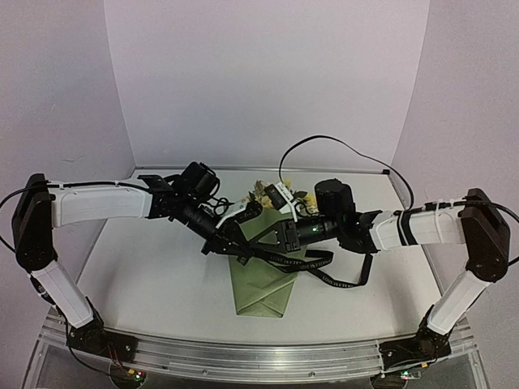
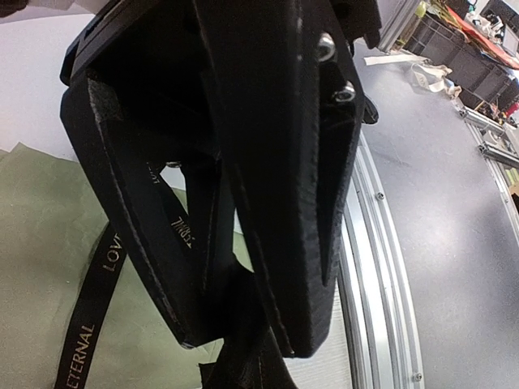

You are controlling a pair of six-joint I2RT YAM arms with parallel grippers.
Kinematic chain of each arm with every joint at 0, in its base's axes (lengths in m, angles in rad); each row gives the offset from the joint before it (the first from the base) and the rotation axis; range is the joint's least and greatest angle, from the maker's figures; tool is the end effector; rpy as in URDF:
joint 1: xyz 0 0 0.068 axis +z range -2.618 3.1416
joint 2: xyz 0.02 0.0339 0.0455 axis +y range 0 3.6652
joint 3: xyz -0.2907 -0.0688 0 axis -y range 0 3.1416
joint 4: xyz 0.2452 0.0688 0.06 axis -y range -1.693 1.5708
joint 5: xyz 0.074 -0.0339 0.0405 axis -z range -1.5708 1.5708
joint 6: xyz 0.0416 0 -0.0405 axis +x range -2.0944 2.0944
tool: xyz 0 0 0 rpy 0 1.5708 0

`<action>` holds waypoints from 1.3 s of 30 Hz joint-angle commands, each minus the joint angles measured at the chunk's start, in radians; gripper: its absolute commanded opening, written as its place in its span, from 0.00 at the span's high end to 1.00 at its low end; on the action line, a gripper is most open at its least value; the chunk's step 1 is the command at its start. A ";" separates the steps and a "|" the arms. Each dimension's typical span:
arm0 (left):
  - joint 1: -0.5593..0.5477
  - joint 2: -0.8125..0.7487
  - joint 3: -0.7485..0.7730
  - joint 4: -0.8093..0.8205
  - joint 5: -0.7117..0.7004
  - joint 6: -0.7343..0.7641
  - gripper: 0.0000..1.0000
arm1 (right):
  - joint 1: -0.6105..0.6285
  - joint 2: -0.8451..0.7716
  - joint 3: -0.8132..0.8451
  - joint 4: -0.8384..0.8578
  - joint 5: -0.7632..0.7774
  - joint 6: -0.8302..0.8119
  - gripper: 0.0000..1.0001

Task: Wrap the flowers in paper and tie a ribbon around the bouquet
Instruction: Pass from the left arm to the right, then pick up the left side of the ribbon from the folded bouquet.

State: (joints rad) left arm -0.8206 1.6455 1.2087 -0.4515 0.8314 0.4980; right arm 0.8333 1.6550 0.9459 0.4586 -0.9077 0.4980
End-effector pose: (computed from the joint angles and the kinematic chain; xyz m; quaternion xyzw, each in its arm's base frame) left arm 0.2186 -0.2796 0.2748 0.6349 0.5986 -0.4248 0.2411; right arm 0.2219 0.2930 0.2644 -0.3836 0.6551 0.6128 0.2196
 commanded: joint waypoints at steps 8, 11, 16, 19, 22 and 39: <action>0.009 0.012 0.035 0.038 0.037 -0.008 1.00 | 0.009 -0.006 -0.007 -0.046 0.030 -0.059 0.85; 0.009 0.010 0.015 0.083 0.015 -0.059 0.91 | 0.008 -0.023 -0.011 -0.089 0.096 -0.081 1.00; 0.014 -0.044 -0.092 0.270 -0.084 -0.254 0.68 | 0.007 -0.121 -0.079 -0.216 0.311 -0.184 1.00; 0.016 -0.093 -0.179 0.384 -0.225 -0.359 0.63 | 0.007 -0.189 -0.108 -0.349 0.470 -0.261 1.00; 0.020 -0.100 -0.223 0.439 -0.389 -0.398 0.58 | 0.005 -0.235 -0.113 -0.438 0.551 -0.303 1.00; 0.053 0.192 -0.055 0.374 -0.525 -0.024 0.53 | -0.021 -0.296 -0.061 -0.556 0.560 -0.253 1.00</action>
State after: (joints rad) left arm -0.7881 1.7997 1.0729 -0.0664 0.3080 0.3734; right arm 0.8224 1.4104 0.8386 -0.0814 -0.3651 0.2278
